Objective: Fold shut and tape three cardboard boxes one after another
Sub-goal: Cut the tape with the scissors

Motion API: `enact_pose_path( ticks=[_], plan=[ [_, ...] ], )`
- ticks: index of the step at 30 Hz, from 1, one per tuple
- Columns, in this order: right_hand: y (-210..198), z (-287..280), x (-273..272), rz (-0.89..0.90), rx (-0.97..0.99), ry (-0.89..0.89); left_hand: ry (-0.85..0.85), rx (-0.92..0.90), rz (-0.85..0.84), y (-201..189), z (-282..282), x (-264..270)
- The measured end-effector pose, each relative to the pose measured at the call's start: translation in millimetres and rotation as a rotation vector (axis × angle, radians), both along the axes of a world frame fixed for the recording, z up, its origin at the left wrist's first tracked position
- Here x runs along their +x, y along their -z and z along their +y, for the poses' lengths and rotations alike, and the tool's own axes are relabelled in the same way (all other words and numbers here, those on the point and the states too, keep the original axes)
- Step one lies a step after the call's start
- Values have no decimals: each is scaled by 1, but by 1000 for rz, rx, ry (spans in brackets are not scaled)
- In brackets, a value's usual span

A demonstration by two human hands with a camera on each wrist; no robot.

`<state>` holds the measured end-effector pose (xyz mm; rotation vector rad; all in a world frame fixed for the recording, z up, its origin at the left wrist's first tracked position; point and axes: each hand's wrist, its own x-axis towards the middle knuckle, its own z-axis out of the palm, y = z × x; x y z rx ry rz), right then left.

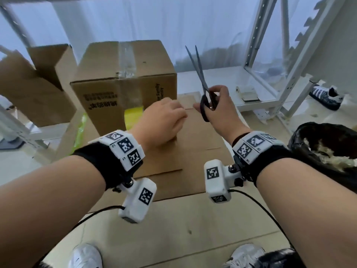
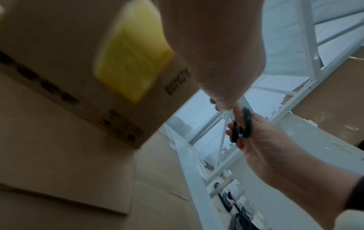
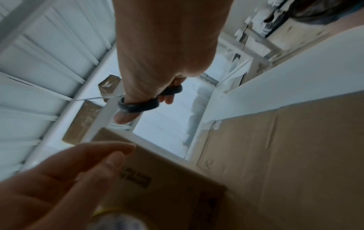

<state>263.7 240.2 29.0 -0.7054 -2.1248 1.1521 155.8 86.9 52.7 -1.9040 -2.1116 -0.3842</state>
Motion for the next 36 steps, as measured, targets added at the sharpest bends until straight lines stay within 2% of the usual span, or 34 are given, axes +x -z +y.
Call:
enact_pose_path(
  ticks=[3, 5, 7, 9, 13, 16, 19, 23, 30, 36],
  plan=[
    [-25, -21, -9, -7, -14, -202, -122, 44, 22, -19, -33, -14],
    [-37, -31, -15, -85, 19, -320, -254, 55, -38, -30, -53, -28],
    [-45, -36, -22, -180, 63, -356, -392, 62, -137, -40, -68, -42],
    [-49, -40, -28, -212, 117, -328, -536, 85, -247, -45, -79, -54],
    [-51, -44, -39, -193, 273, -77, -715, 327, -442, -41, -91, -73],
    [-50, -46, -56, -247, 334, -39, -835, 312, -544, -32, -96, -87],
    [-43, -41, -64, -148, 188, -63, -854, 278, -582, -21, -100, -98],
    [-38, -33, -73, -40, 84, -18, -775, 363, -617, -20, -96, -113],
    [-56, -60, -85, -187, 266, 129, -726, 309, -676, -24, -83, -125],
    [-57, -69, -85, -220, 270, 149, -652, 289, -682, -25, -84, -135]
  ],
)
